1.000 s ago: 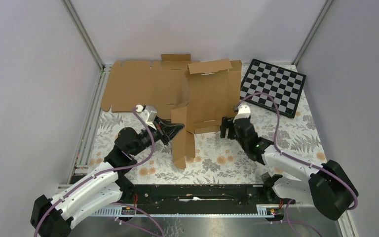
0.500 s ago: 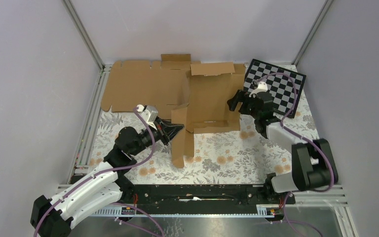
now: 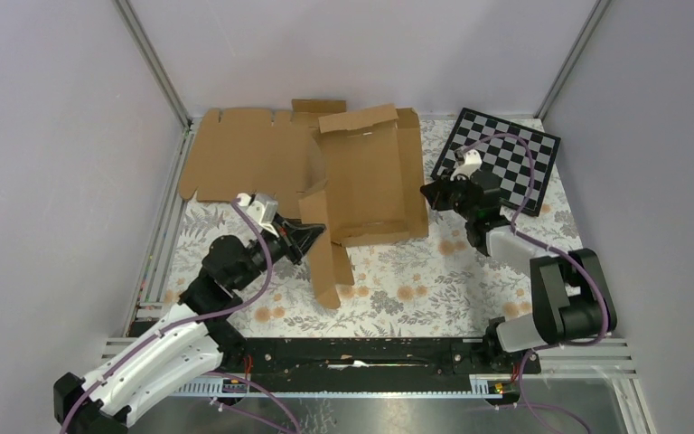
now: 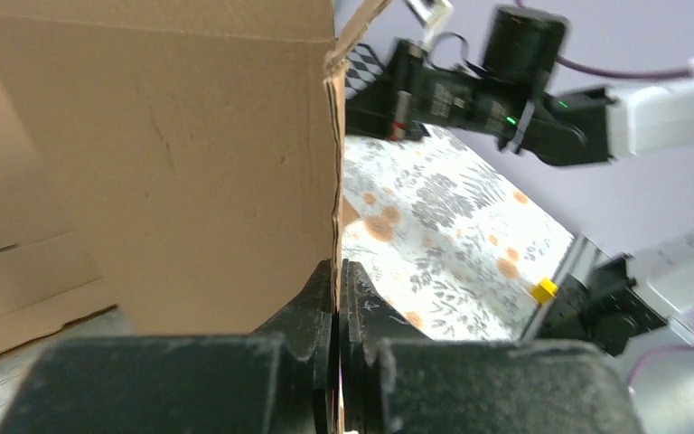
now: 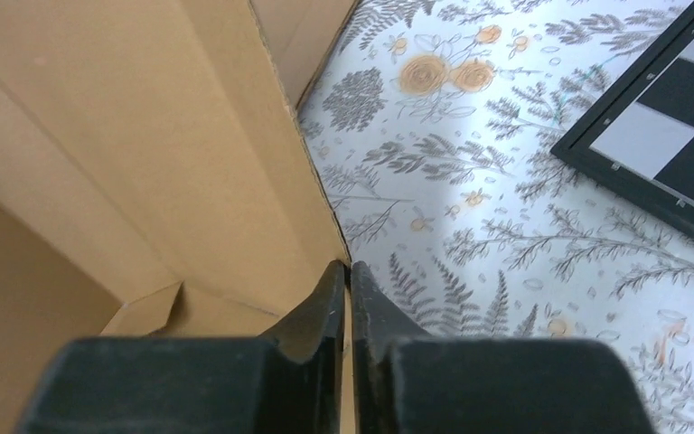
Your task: Fold the paper box
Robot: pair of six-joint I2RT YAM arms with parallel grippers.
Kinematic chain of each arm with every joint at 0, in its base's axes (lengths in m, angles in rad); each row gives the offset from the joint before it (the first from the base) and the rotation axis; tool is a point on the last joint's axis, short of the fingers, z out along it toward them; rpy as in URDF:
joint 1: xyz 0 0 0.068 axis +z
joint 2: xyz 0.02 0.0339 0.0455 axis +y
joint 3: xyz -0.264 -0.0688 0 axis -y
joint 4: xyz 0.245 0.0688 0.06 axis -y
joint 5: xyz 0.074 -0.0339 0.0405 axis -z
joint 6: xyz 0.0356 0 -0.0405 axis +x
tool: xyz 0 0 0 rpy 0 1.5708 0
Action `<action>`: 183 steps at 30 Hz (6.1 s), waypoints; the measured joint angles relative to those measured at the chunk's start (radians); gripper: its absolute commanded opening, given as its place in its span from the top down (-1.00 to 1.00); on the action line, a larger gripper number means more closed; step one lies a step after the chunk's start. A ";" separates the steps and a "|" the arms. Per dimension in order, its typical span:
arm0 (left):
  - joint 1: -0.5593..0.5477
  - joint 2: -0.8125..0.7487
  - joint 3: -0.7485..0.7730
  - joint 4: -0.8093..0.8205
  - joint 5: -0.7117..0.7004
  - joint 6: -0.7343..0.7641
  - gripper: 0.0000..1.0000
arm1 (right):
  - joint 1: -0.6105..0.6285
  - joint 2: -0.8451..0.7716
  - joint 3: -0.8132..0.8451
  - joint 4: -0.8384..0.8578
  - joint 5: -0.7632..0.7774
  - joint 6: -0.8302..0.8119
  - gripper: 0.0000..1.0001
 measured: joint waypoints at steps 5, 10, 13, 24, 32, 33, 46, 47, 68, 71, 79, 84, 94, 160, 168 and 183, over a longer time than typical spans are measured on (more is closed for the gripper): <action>0.000 -0.087 0.014 -0.120 -0.178 -0.002 0.98 | 0.002 -0.138 -0.111 0.028 -0.003 -0.005 1.00; 0.000 -0.136 0.014 -0.206 -0.305 -0.014 0.90 | 0.002 -0.222 -0.143 0.048 -0.014 -0.001 1.00; 0.000 -0.138 0.019 -0.235 -0.365 -0.027 0.92 | 0.002 -0.253 -0.153 0.054 -0.030 0.013 1.00; 0.000 -0.120 0.052 -0.289 -0.407 -0.019 1.00 | 0.002 -0.281 -0.166 0.083 -0.067 0.049 1.00; 0.000 -0.069 0.108 -0.334 -0.372 0.031 1.00 | 0.001 -0.268 -0.166 0.106 -0.084 0.069 1.00; 0.000 -0.061 0.117 -0.343 -0.366 0.039 1.00 | 0.000 -0.261 -0.160 0.109 -0.097 0.070 1.00; 0.000 -0.006 0.201 -0.415 -0.205 0.206 1.00 | 0.001 -0.172 -0.087 0.090 -0.232 0.069 0.29; 0.000 -0.005 0.205 -0.419 -0.190 0.220 1.00 | 0.001 -0.151 -0.072 0.087 -0.238 0.068 0.29; 0.000 -0.017 0.229 -0.461 -0.160 0.269 1.00 | 0.011 -0.293 -0.036 -0.204 -0.061 0.042 0.01; 0.000 -0.026 0.229 -0.467 -0.160 0.266 1.00 | 0.024 -0.323 -0.037 -0.269 -0.010 0.040 -0.01; 0.000 -0.044 0.220 -0.466 -0.159 0.262 1.00 | 0.055 -0.390 -0.067 -0.379 0.095 0.061 0.57; 0.000 -0.052 0.217 -0.464 -0.159 0.262 1.00 | 0.059 -0.438 -0.101 -0.397 0.143 0.108 1.00; 0.000 -0.008 0.217 -0.380 -0.105 0.192 1.00 | 0.080 -0.414 -0.042 -0.518 0.262 0.200 1.00; 0.000 -0.016 0.188 -0.280 -0.256 0.189 1.00 | 0.330 -0.522 -0.183 -0.505 0.330 -0.006 -0.52; 0.001 -0.010 0.192 -0.272 -0.196 0.225 1.00 | 0.330 -0.460 -0.183 -0.488 0.351 0.012 -0.64; 0.002 0.068 0.133 -0.074 -0.153 0.299 1.00 | 0.329 -0.328 -0.173 -0.276 0.417 -0.007 -0.65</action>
